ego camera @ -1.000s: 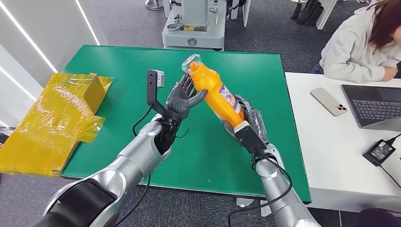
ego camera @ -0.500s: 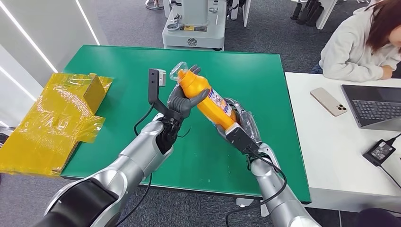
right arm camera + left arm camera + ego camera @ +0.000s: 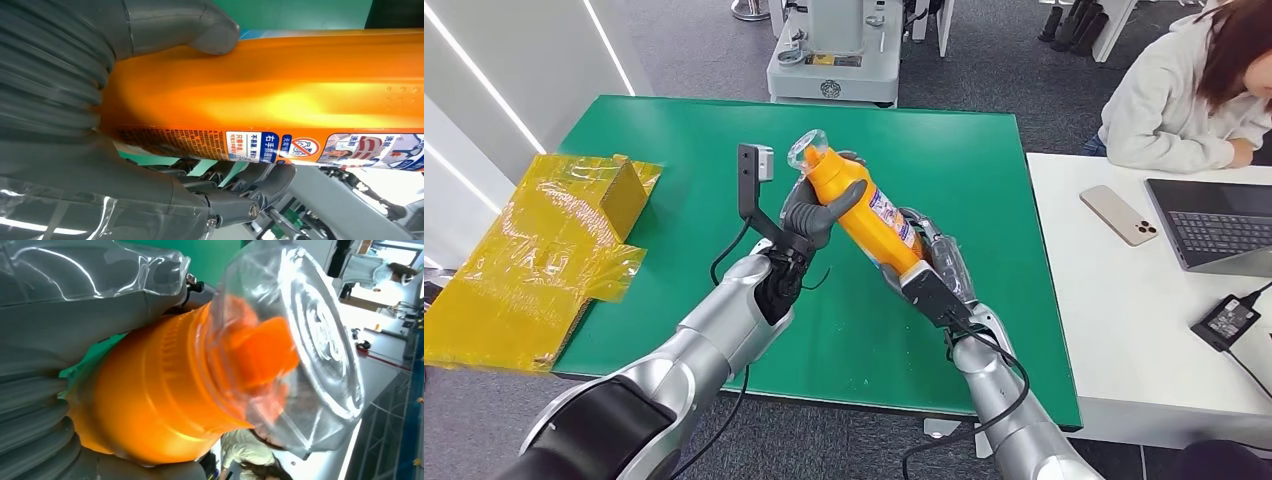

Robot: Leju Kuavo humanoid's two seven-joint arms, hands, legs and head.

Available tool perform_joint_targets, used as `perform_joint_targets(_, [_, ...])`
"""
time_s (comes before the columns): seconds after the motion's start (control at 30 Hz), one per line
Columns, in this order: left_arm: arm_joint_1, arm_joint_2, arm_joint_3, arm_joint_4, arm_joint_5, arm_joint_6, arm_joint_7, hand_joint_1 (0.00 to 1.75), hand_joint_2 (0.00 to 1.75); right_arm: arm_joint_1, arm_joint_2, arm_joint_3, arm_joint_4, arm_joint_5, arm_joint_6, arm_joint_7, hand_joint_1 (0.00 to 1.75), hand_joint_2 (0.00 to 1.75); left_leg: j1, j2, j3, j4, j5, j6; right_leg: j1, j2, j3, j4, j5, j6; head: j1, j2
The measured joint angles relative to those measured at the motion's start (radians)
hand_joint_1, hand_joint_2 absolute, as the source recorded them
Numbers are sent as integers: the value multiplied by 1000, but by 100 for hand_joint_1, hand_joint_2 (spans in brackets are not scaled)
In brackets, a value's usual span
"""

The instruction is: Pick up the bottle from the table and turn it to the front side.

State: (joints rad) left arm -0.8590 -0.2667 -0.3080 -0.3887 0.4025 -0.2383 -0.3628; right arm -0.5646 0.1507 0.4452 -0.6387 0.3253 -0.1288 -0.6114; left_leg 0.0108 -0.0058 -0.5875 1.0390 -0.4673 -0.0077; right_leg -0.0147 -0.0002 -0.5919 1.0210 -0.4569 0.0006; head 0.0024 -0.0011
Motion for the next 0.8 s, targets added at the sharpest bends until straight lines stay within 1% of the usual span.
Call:
perform_joint_targets(0.03, [0, 0, 0, 0, 3, -3, 1, 175, 175, 0, 0, 0, 0, 0, -3, 0, 167, 175, 0, 0, 0, 0, 0, 0, 0, 0, 0, 0, 0, 0, 0, 0])
perform_joint_targets(0.07, [0, 0, 1, 0, 5, -5, 3, 175, 175, 0, 0, 0, 0, -1, -5, -1, 143, 175, 0, 0, 0, 0, 0, 0, 0, 0, 0, 0, 0, 0, 0, 0])
perform_joint_targets(0.1, [0, 0, 1, 0, 8, -7, 4, 175, 175, 0, 0, 0, 1, -1, -8, -2, 104, 175, 0, 0, 0, 0, 0, 0, 0, 0, 0, 0, 0, 0, 0, 0])
perform_joint_targets(0.13, [0, 0, 1, 1, 9, -9, 4, 175, 175, -1, 0, 0, 2, -2, -10, -4, 60, 175, 0, 0, 0, 0, 0, 0, 0, 0, 0, 0, 0, 0, 0, 0])
perform_joint_targets(0.17, [-1, 1, 1, 1, 11, -13, 5, 175, 175, -1, 0, 0, 3, -3, -10, -6, 24, 175, 0, 0, 0, 0, 0, 0, 0, 0, 0, 0, 0, 0, 0, 0])
perform_joint_targets(0.2, [-1, 1, 1, 2, 14, -19, 5, 175, 175, -1, 0, -1, 3, -5, -11, -9, 4, 175, 0, 0, 0, 0, 0, 0, 0, 0, 0, 0, 0, 0, 0, 0])
perform_joint_targets(0.23, [-1, 2, 1, 2, 16, -26, 5, 175, 175, -2, -1, -1, 4, -7, -11, -12, 0, 175, 0, 0, 0, 0, 0, 0, 0, 0, 0, 0, 0, 0, 0, 0])
perform_joint_targets(0.5, [1, 9, 1, 2, 34, -52, -2, 175, 175, -9, -4, -12, 3, -39, -14, -36, 0, 175, 0, 0, 0, 0, 0, 0, 0, 0, 0, 0, 0, 0, 0, 0])
perform_joint_targets(0.67, [2, 17, 1, 2, 36, -51, -13, 175, 175, -10, -11, -17, -5, -57, -14, -48, 0, 175, 0, 0, 0, 0, 0, 0, 0, 0, 0, 0, 0, 0, 0, 0])
perform_joint_targets(0.8, [2, 28, 1, 1, 20, -27, -28, 175, 175, -5, -22, -22, -26, -70, -15, -54, 0, 175, 0, 0, 0, 0, 0, 0, 0, 0, 0, 0, 0, 0, 0, 0])
